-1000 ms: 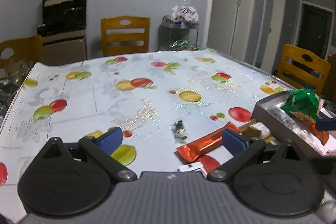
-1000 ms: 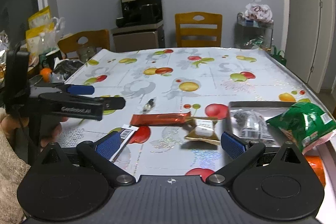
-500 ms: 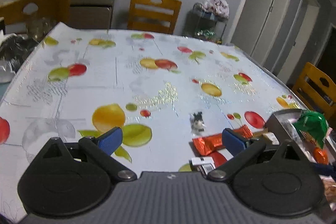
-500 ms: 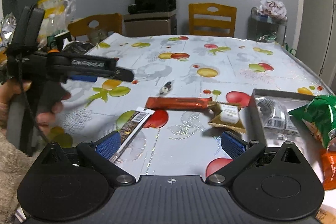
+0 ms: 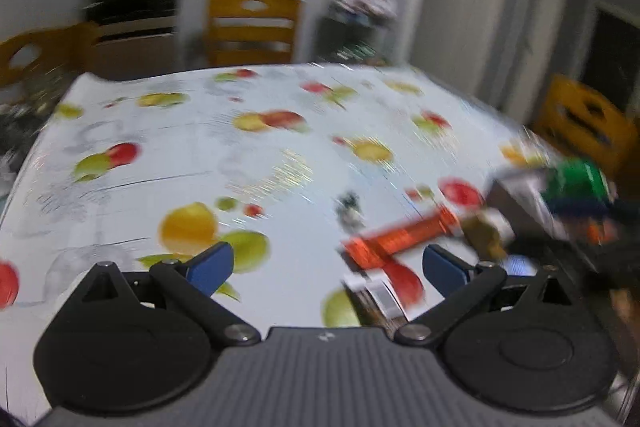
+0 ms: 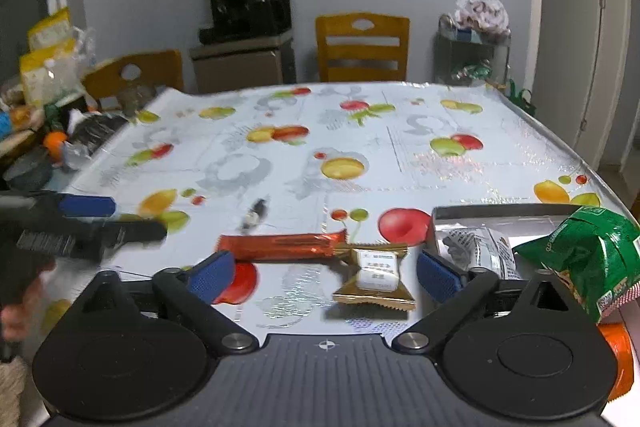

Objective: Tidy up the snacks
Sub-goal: 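Move the left tool to the brown tube and right tool to the gold packet, then grasp the brown chocolate tube with the left tool while the right tool grasps the gold cookie packet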

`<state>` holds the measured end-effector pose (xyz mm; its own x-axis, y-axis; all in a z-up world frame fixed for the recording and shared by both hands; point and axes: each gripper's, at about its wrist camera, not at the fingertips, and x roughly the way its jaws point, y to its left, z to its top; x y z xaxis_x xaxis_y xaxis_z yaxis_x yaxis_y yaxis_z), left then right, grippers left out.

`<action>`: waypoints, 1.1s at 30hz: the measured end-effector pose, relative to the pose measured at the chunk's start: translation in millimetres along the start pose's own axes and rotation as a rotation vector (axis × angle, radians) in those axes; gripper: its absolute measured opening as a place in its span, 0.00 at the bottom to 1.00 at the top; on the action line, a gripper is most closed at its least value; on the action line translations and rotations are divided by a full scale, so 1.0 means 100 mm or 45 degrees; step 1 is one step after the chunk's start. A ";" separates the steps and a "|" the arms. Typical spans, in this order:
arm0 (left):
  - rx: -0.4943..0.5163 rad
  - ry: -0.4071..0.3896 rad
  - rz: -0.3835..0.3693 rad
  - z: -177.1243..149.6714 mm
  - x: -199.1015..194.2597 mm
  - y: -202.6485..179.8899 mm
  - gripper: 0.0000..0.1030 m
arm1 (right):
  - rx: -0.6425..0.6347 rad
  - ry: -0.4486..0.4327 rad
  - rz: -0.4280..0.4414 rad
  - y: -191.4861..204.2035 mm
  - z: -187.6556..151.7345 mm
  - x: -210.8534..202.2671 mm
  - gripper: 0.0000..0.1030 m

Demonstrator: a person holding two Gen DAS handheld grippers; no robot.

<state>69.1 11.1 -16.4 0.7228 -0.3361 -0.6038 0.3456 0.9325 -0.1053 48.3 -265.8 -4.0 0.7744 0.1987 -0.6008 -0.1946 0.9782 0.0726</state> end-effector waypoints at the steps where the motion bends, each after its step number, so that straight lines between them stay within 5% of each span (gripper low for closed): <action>1: 0.057 0.017 -0.019 -0.03 0.02 -0.07 0.99 | 0.013 0.017 0.006 -0.02 0.00 0.05 0.82; 4: 0.169 0.033 -0.066 -0.10 0.03 -0.23 0.99 | 0.036 0.053 -0.003 -0.04 0.01 0.18 0.72; 14: 0.224 0.121 -0.100 -0.21 0.20 -0.37 0.99 | 0.016 0.098 -0.095 -0.03 -0.04 0.46 0.70; 17: 0.232 0.130 -0.101 -0.22 0.22 -0.38 0.99 | 0.045 0.121 -0.098 -0.09 -0.07 0.53 0.52; 19: 0.232 0.144 -0.105 -0.23 0.25 -0.38 0.99 | 0.056 0.118 -0.090 -0.13 -0.08 0.54 0.52; 33: 0.262 0.229 -0.094 -0.30 0.44 -0.38 0.99 | -0.056 0.010 0.024 -0.01 -0.39 -0.17 0.49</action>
<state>69.6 -35.3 -62.1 0.5797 -0.3562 -0.7328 0.5209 0.8536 -0.0029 11.7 -272.1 -24.7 0.7656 0.2165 -0.6058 -0.2359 0.9706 0.0488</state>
